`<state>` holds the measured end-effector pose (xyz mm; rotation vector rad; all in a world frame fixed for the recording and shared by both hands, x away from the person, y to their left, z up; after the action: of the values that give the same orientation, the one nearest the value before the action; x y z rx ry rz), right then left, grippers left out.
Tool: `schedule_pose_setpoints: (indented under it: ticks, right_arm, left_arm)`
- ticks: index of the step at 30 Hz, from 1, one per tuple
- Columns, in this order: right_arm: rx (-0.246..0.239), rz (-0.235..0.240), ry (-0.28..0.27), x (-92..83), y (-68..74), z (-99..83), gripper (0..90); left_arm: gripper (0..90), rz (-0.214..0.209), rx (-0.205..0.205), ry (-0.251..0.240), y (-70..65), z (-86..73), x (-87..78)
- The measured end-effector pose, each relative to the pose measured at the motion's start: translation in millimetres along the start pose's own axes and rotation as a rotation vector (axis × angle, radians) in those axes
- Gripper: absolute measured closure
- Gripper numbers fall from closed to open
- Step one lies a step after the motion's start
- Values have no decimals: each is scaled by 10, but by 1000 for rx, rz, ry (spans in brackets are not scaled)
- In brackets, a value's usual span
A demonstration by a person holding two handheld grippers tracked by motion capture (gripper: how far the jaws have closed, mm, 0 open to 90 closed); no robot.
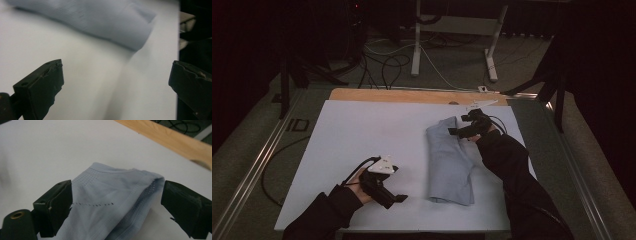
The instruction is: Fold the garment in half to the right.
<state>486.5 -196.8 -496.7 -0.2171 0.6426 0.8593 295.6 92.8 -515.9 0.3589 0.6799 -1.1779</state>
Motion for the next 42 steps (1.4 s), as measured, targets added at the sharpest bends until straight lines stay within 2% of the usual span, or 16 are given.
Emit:
schedule_pose_setpoints:
  ticks: [4,11,13,14,16,17,18,19,20,21,23,26,29,31,39,42]
  right_arm:
    - [32,-14,30,106,-58,-85,103]
    - [111,-81,108,342,-202,-296,135]
    - [146,-63,124,397,-227,-354,173]
    - [152,-65,134,418,-234,-378,210]
    - [151,-55,129,412,-217,-398,376]
    - [144,-55,127,404,-206,-398,417]
    - [134,-50,133,396,-182,-398,503]
    - [106,-55,144,388,-158,-397,566]
    - [106,-55,144,388,-158,-397,566]
    - [78,-54,163,390,-109,-387,709]
    - [65,-62,173,393,-78,-371,834]
    - [27,-44,137,379,-40,-283,858]
    - [30,-10,88,368,-10,-166,861]
    - [36,-11,78,389,-38,-109,861]
    - [96,-68,158,538,-203,-217,860]
    - [80,-108,185,549,-231,-258,858]
  left_arm:
    - [11,64,-36,-21,75,-197,-162]
    - [12,152,-106,-53,161,-450,-346]
    - [12,174,-109,-53,163,-498,-370]
    - [12,183,-109,-54,169,-519,-379]
    - [12,188,-127,-61,177,-557,-396]
    - [12,192,-135,-63,181,-576,-406]
    - [12,195,-138,-63,187,-593,-418]
    - [12,200,-144,-63,195,-613,-434]
    - [12,200,-144,-63,195,-613,-434]
    - [11,202,-157,-67,207,-638,-450]
    - [12,206,-165,-68,216,-660,-461]
    - [12,211,-170,-82,242,-676,-470]
    - [11,220,-162,-102,262,-684,-473]
    - [11,228,-149,-115,267,-687,-480]
    - [11,270,-147,-129,311,-742,-544]
    - [11,281,-156,-131,331,-755,-558]
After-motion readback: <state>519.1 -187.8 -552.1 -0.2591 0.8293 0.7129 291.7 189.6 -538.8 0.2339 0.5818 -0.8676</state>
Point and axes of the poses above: each handheld gripper's, and its own axes: x roughly forward along the jaws, z roughly out of its top, y roughly to its left, the point moved 5 cm from there along x, roughly forward along the jaws, and after that the axes turned 1 degree about -z, right-handed, at the moved point
